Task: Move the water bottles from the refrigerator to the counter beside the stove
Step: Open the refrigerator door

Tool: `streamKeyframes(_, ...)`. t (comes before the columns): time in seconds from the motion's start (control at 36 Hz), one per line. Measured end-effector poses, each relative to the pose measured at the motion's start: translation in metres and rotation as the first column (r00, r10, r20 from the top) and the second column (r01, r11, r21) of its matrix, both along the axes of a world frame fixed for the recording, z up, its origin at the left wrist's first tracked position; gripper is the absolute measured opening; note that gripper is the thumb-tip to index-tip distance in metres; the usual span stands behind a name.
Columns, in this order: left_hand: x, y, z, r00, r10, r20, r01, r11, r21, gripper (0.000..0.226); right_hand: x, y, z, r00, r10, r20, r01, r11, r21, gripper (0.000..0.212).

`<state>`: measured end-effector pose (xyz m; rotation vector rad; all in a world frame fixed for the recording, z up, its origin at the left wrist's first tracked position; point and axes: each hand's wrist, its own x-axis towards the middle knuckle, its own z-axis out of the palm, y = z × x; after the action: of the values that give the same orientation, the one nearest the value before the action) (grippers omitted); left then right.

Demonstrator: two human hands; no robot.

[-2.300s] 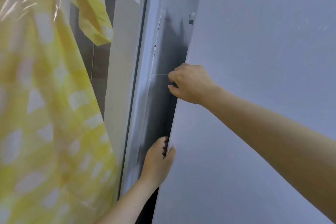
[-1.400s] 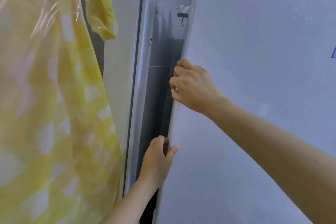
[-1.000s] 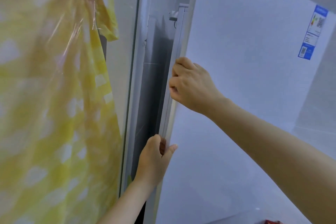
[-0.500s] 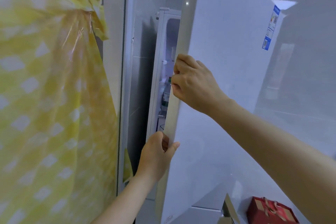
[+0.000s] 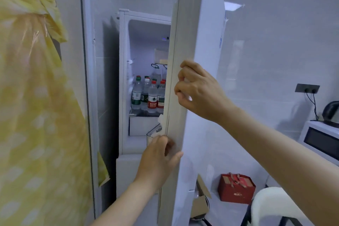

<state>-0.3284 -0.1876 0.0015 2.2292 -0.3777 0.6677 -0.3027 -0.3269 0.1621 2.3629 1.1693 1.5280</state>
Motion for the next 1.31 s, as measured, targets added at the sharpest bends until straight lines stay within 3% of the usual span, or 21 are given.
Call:
streamKeyframes(0.14,-0.010,-0.013,0.006,0.996,-0.040,0.080,0.043,0.998,-0.034,0.039,-0.021,-0.024,-0.003,0.999,-0.044,0.021,0.043,0.998,0.038,0.016)
streamKeyframes(0.31,-0.017,-0.040,0.015,0.988,-0.151,0.030,0.151,0.988,0.022,0.059,-0.046,-0.063,-0.005,0.995,-0.094,0.020,0.093,0.994,0.057,0.012)
streamKeyframes(0.44,-0.022,-0.078,0.018,0.976,-0.210,0.064,0.207,0.977,0.060,0.054,-0.060,-0.104,-0.005,0.993,-0.118,0.006,0.117,0.991,0.066,0.009)
streamKeyframes(0.67,-0.030,-0.164,0.018,0.958,-0.272,0.092,0.275,0.962,-0.012,0.052,-0.070,-0.198,-0.009,0.992,-0.124,-0.014,0.125,0.987,0.102,0.008)
streamKeyframes(1.0,-0.021,-0.309,0.027,0.965,-0.243,0.095,0.251,0.965,-0.072,0.023,-0.054,-0.340,-0.011,0.993,-0.112,-0.040,0.117,0.980,0.159,0.009)
streamKeyframes(1.31,0.002,-0.400,0.025,0.957,-0.276,0.088,0.274,0.961,0.042,0.038,-0.020,-0.432,-0.014,0.989,-0.130,-0.076,0.142,0.972,0.188,0.014)
